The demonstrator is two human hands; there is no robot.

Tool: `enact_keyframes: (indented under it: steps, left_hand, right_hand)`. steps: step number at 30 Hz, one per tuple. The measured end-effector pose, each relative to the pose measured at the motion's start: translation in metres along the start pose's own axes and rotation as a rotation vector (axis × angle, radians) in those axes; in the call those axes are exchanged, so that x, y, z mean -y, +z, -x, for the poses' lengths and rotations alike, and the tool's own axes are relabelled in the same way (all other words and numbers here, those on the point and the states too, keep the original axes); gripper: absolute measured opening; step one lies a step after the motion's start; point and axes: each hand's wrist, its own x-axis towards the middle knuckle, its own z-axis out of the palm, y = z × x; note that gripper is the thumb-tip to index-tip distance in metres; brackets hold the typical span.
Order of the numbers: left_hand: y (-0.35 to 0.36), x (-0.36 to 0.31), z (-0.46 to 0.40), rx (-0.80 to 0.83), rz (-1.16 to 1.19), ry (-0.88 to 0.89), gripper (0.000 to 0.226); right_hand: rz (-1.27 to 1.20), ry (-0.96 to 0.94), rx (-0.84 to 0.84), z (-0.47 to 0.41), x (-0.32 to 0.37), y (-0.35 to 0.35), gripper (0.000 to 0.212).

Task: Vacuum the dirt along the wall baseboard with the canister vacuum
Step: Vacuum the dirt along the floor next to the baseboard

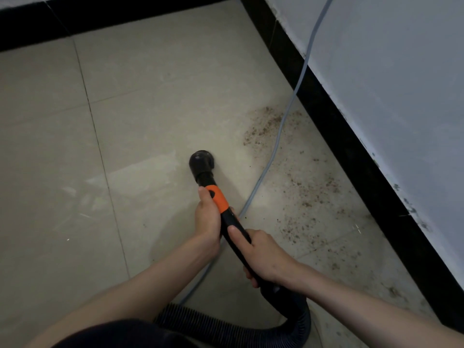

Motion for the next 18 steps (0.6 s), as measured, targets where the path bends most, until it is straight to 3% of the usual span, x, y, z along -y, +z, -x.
enact_keyframes:
  steps: [4, 12, 18]
  left_hand:
    - [-0.001, 0.004, 0.002, -0.026, -0.037, 0.047, 0.053]
    - [0.048, -0.010, -0.007, 0.167, -0.157, -0.020, 0.055]
    - [0.077, -0.023, -0.025, 0.231, -0.197, -0.037, 0.055]
  right_hand:
    - [-0.022, 0.015, 0.018, 0.001, -0.002, -0.002, 0.050]
    - [-0.067, 0.007, -0.225, -0.003, -0.011, -0.021, 0.053]
    - [-0.103, 0.014, -0.283, -0.022, -0.008, -0.045, 0.055]
